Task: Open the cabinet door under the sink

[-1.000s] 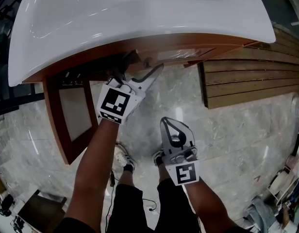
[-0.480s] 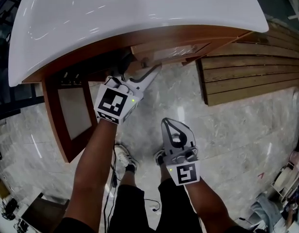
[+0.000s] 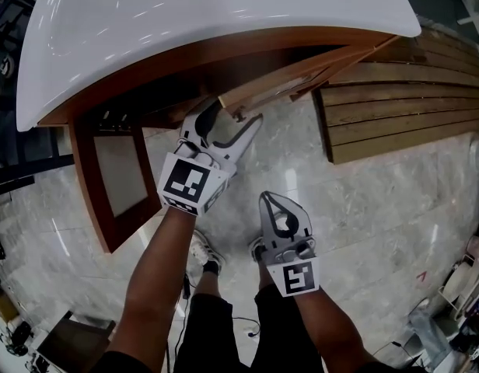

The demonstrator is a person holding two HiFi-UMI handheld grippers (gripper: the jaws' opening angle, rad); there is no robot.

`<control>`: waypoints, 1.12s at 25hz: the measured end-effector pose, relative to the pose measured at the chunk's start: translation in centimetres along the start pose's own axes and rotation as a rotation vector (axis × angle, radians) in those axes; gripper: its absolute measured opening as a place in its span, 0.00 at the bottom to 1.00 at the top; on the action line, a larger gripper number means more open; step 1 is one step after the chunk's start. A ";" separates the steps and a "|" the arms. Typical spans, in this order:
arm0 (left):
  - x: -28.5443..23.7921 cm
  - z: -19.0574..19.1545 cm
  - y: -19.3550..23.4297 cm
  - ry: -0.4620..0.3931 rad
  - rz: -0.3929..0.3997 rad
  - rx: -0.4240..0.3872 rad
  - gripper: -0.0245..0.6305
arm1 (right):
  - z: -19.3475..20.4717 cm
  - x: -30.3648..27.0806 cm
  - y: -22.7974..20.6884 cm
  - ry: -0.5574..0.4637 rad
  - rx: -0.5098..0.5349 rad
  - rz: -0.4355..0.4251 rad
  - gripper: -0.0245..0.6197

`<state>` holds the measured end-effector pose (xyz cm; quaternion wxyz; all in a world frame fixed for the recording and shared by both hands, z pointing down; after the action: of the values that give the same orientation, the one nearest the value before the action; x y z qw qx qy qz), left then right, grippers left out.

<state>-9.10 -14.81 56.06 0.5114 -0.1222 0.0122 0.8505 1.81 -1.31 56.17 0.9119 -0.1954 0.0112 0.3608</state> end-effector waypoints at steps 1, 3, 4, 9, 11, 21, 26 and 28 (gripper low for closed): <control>0.2 -0.1 -0.6 -0.007 0.003 -0.002 0.48 | 0.2 0.3 -0.2 0.004 0.000 0.013 0.07; 0.7 -0.3 -1.9 -0.015 0.013 -0.009 0.48 | 0.3 0.9 -0.4 0.006 0.000 0.038 0.07; 1.0 -0.4 -2.5 -0.016 0.019 -0.012 0.48 | 0.4 1.2 -0.5 0.003 -0.001 0.050 0.07; 1.6 -0.7 -4.9 0.006 0.053 -0.065 0.48 | 0.7 2.6 -1.3 -0.009 -0.007 0.113 0.07; 1.8 -0.8 -5.9 0.014 0.077 -0.096 0.48 | 0.7 3.1 -1.7 -0.012 -0.010 0.138 0.07; 2.4 -1.3 -10.0 0.032 0.175 -0.152 0.45 | 0.6 6.0 -3.7 -0.032 -0.018 0.236 0.07; 2.5 -1.3 -11.2 0.035 0.209 -0.149 0.42 | 1.1 7.5 -4.4 -0.023 -0.029 0.272 0.07; 2.5 -1.3 -11.8 0.045 0.236 -0.160 0.40 | 1.3 8.0 -4.6 -0.024 -0.033 0.284 0.07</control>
<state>0.34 -7.25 55.48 0.3961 -0.1791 -0.0300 0.9001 10.62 1.40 57.69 0.8484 -0.2027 0.0221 0.4885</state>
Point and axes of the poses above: the fingertips, and each gripper's own axes: x backward along the fingers, y to its left, z out of its underside, the point moved 3 cm from there along x, backward along the fingers, and after that the axes turned 14 degrees about -x, right-handed, at the moved point
